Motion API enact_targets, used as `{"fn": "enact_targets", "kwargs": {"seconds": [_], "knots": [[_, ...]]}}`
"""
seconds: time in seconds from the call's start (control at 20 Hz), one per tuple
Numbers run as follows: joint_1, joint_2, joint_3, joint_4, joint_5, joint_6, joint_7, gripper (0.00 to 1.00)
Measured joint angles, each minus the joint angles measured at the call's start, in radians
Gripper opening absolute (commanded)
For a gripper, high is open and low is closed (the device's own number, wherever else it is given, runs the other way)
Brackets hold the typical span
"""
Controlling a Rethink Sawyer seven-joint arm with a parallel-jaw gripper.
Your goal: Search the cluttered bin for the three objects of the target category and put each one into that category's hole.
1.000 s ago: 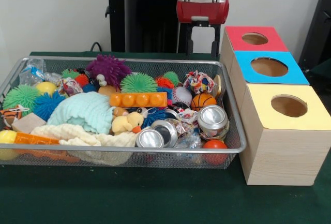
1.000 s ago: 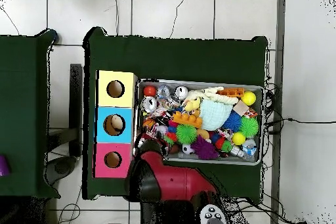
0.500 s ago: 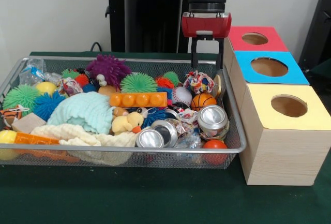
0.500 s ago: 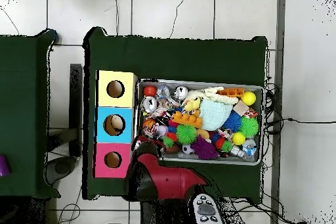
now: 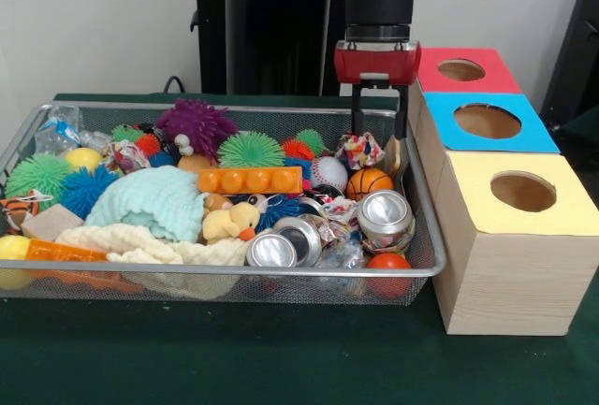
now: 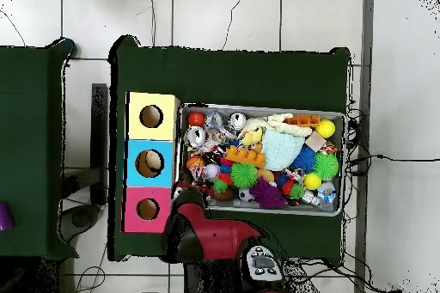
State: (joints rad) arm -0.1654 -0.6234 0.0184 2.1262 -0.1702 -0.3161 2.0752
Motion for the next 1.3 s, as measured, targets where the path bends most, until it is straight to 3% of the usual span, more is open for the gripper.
{"fn": "enact_targets", "kwargs": {"seconds": [0.8,1.3], "knots": [[-0.005,0.009,-0.013,-0.014,-0.023,0.0,0.0,1.0],[0.019,0.049,-0.052,-0.063,-0.023,-0.023,0.0,1.0]]}}
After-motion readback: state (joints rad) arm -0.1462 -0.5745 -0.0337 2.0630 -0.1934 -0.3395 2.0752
